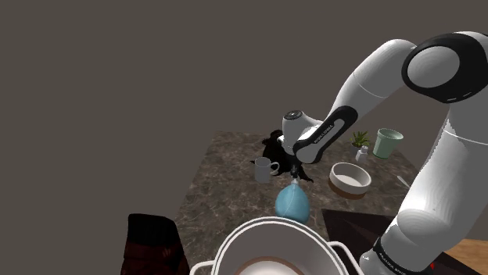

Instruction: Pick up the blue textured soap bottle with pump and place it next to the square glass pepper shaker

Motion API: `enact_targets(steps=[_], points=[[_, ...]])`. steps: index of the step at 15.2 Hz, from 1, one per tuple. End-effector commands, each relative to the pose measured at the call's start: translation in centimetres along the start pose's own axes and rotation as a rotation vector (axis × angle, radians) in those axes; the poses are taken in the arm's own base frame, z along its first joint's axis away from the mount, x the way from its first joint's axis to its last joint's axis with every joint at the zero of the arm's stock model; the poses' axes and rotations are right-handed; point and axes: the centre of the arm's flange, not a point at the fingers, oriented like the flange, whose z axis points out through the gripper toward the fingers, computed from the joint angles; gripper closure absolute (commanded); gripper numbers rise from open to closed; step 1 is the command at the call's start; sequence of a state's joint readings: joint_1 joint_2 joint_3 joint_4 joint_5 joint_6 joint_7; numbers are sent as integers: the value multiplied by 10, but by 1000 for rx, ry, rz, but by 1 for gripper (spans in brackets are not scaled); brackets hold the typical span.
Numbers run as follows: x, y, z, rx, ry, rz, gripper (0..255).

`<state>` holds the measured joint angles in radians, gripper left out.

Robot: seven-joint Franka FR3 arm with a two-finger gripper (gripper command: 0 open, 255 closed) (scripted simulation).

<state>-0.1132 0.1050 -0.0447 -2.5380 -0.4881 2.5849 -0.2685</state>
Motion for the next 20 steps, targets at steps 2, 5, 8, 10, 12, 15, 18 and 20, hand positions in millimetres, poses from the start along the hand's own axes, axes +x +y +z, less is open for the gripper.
enact_targets(steps=[2, 5, 8, 10, 12, 15, 18, 20], points=[[0, 0, 0, 0, 0, 0, 255], [-1, 1, -5, 0, 0, 0, 255], [-3, 4, -20, 0, 0, 0, 255], [-5, 6, -31, 0, 0, 0, 255], [-7, 8, -41, 0, 0, 0, 255], [-9, 11, -56, 0, 0, 0, 255], [-12, 14, -72, 0, 0, 0, 255], [-14, 16, -82, 0, 0, 0, 255]])
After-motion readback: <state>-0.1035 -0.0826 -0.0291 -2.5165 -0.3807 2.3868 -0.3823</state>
